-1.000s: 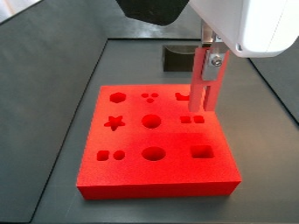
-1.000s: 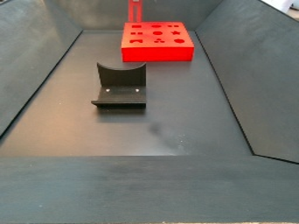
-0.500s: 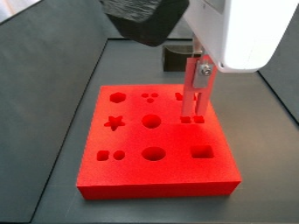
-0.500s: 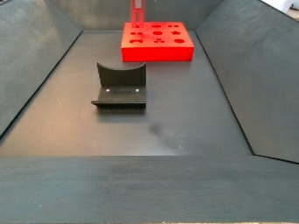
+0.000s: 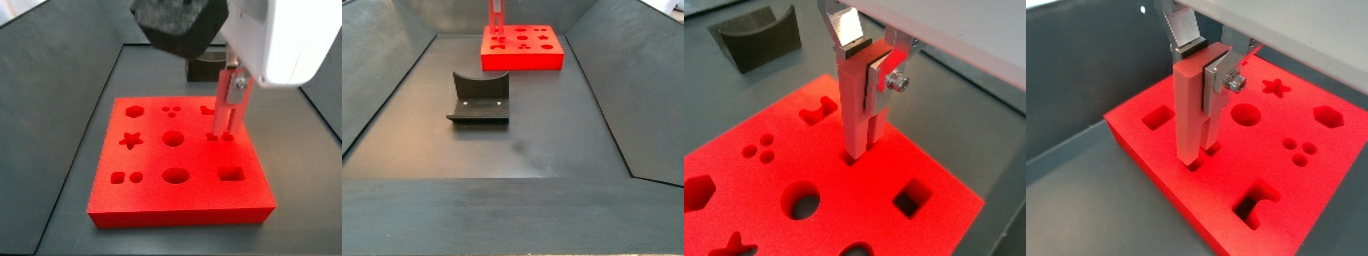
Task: Pick up the double-square object. Move up. Place the double-square object on the fixture. Regrasp the double-square object. Move to above the board. Insert the double-square object.
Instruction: Insert the double-square object.
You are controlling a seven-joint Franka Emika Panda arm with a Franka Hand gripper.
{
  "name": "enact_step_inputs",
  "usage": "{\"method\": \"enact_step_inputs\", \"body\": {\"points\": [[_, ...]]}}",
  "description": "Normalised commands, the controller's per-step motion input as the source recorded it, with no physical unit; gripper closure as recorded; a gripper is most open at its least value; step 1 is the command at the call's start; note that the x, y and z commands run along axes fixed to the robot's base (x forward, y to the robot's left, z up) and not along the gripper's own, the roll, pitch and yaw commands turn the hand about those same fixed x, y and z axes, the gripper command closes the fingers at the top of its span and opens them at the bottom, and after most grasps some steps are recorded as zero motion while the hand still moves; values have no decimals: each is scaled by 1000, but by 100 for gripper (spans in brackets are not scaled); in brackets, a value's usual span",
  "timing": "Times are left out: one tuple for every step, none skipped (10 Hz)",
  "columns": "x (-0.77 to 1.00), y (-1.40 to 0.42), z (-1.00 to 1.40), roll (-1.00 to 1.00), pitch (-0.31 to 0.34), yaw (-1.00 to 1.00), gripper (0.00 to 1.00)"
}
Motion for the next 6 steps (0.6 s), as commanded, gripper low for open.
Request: {"method": "enact_step_inputs", "body": {"points": [[0,0,-363,44,0,0,100],[0,0,-346,40,0,0,100],[26,71,-311,63,0,0,100],[151,260,-277,51,34,0,100],[29,337,-300,30,13,0,100],[-94,169,-311,0,0,0,100]]}}
